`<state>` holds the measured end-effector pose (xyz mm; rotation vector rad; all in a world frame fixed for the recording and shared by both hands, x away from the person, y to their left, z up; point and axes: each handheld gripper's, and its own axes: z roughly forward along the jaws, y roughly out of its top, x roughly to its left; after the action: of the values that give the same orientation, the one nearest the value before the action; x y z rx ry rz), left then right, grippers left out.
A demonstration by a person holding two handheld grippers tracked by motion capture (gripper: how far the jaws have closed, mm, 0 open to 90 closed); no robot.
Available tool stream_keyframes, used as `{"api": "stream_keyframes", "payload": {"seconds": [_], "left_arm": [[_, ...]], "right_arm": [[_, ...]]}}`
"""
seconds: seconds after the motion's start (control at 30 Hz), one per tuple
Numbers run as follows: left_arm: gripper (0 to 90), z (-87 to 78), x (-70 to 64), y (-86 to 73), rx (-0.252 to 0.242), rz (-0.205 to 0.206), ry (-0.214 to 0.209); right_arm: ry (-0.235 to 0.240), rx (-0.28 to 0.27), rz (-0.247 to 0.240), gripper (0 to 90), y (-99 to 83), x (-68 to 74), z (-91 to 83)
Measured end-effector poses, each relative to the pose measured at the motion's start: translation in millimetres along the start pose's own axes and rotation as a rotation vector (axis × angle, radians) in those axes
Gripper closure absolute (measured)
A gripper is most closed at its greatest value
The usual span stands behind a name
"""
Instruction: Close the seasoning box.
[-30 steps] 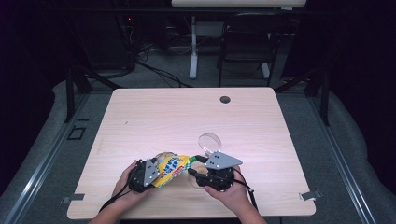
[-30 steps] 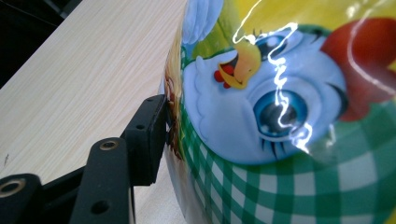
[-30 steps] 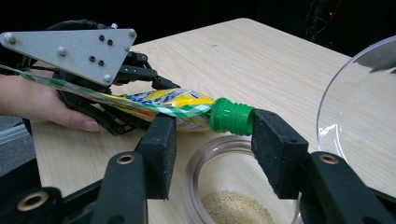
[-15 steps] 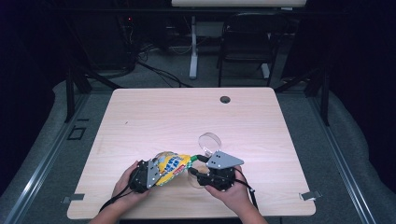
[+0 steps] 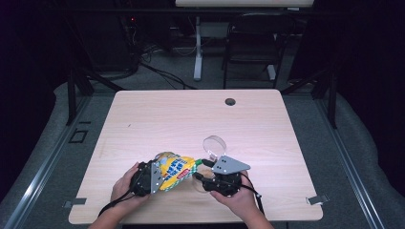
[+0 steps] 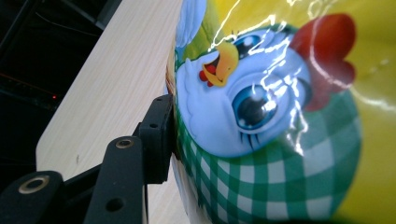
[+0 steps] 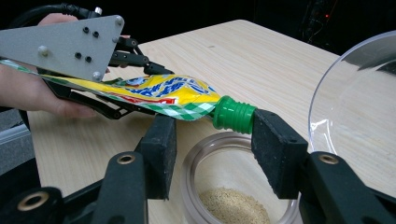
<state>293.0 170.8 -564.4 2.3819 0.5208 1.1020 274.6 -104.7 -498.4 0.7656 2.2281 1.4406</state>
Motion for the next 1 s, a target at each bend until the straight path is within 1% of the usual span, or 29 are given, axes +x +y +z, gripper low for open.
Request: {"api": "stream_keyframes", "payload": {"seconds": [0.13,0.17,0.23,0.3,0.37,0.4,0.53,0.57,0.63,0.8,0.83,0.9,1.0], "left_arm": [[53.2,-2.6,0.8,1.3,0.01,0.035,0.031],[53.2,-3.0,1.1,1.8,0.01,0.04,0.031],[53.3,-4.4,1.4,3.0,0.013,0.058,0.05],[53.3,-6.5,2.3,4.2,0.019,0.082,0.06],[53.3,-8.2,3.4,4.9,0.02,0.095,0.074],[53.3,-8.9,3.8,5.2,0.02,0.093,0.073],[53.4,-12.1,6.5,8.7,0.028,0.135,0.087],[53.4,-12.8,7.2,9.7,0.029,0.143,0.098],[53.5,-14.0,7.8,11.4,0.035,0.165,0.115],[53.5,-15.8,8.0,13.6,0.039,0.198,0.156],[53.6,-16.6,8.3,14.3,0.039,0.208,0.163],[53.6,-17.9,8.0,15.7,0.041,0.227,0.176],[53.6,-19.7,8.3,17.7,0.044,0.244,0.19]], "right_arm": [[-0.006,0.005,-0.017,50.6,-0.7,1.7,-0.7],[-0.011,0.007,-0.022,50.4,-0.9,2.3,-0.6],[-0.017,0.016,-0.032,50.3,-1.1,2.7,-1.3],[-0.019,0.017,-0.033,50.2,-1.3,3.2,-1.6],[-0.021,0.022,-0.039,50.3,-1.4,3.6,-2.2],[-0.022,0.023,-0.042,50.2,-1.4,3.9,-2.6],[-0.03,0.022,-0.045,49.9,-1.3,5.0,-3.5],[-0.029,0.016,-0.041,49.7,-1.5,5.5,-3.3],[-0.036,0.019,-0.048,49.7,-1.4,6.0,-3.9],[-0.038,0.034,-0.056,49.6,-0.8,6.5,-4.2],[-0.034,0.043,-0.06,49.6,-0.4,7.0,-4.5],[-0.033,0.043,-0.063,49.6,0.2,8.6,-4.4],[-0.034,0.05,-0.074,49.4,0.7,10.0,-6.0]]}}
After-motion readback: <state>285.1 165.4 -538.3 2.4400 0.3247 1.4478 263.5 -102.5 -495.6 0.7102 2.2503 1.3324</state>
